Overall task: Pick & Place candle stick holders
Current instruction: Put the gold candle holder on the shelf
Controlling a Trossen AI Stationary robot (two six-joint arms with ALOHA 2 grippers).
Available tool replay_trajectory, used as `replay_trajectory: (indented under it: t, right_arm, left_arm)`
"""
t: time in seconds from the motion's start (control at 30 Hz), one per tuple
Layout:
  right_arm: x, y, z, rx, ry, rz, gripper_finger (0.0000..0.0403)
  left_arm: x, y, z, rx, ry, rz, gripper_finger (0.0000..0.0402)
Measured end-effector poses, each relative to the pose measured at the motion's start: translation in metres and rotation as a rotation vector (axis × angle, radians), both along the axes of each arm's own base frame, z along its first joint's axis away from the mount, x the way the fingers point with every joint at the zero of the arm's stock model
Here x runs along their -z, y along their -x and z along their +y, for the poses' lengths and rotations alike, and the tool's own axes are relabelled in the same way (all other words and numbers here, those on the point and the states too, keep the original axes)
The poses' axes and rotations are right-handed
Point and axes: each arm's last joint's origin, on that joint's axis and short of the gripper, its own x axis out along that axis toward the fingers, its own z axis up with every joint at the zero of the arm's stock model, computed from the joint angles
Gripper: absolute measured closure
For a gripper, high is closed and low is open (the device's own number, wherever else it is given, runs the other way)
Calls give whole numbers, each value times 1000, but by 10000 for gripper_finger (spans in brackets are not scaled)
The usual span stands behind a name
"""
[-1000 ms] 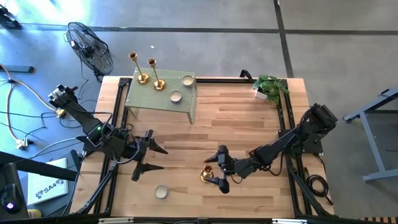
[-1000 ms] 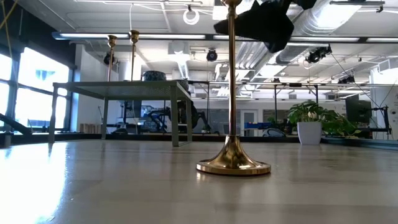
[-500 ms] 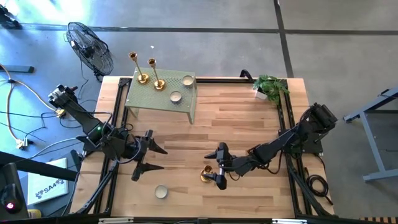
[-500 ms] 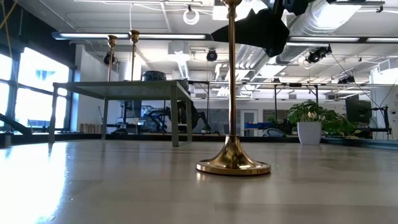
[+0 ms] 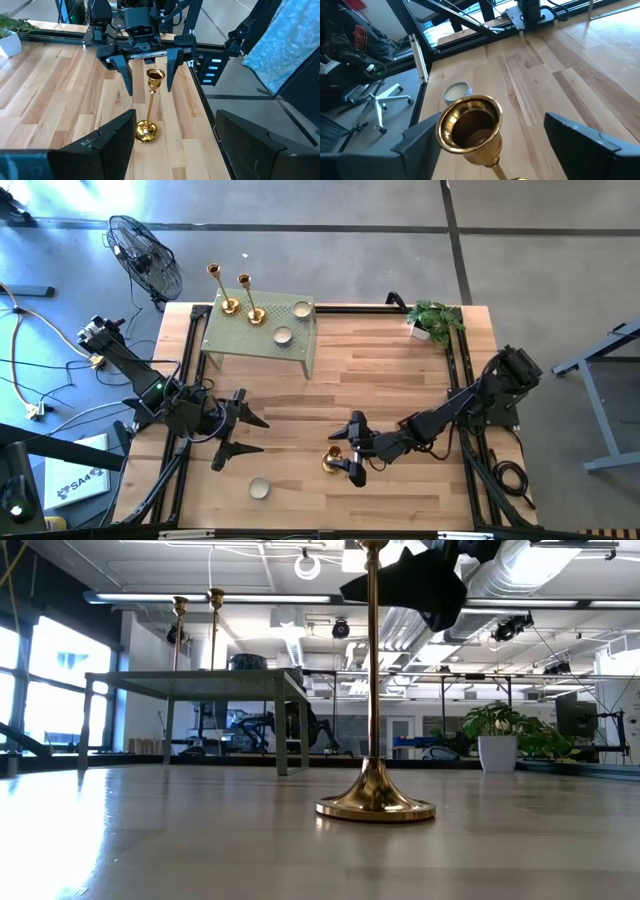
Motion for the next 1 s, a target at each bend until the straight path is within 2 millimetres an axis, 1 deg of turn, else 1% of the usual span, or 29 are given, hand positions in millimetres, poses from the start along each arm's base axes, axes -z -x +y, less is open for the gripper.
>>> replay_trajectory:
  t: [0.2, 0.33, 0.43, 0.6, 0.63, 0.83, 1.0]
  right_arm:
    - [0, 0, 0, 0, 0, 0, 130]
    - [0, 0, 0, -13, 0, 2, 177]
    - [0, 0, 0, -15, 0, 2, 220]
    - [0, 0, 1, -26, 21, 2, 307]
    - [0, 0, 1, -39, 21, 1, 313]
    - [-3, 0, 2, -53, 22, -29, 312]
    - [-13, 0, -2, -47, 19, -77, 312]
  left_arm:
    - [0, 0, 0, 0, 0, 0, 135]
    - [0, 0, 0, 0, 0, 0, 135]
    - [0, 0, 0, 0, 0, 0, 135]
    - [0, 0, 0, 0, 0, 0, 135]
    - [0, 0, 0, 0, -1, 0, 135]
    - [0, 0, 0, 7, -30, -1, 135]
    - [1, 0, 0, 6, -34, 3, 135]
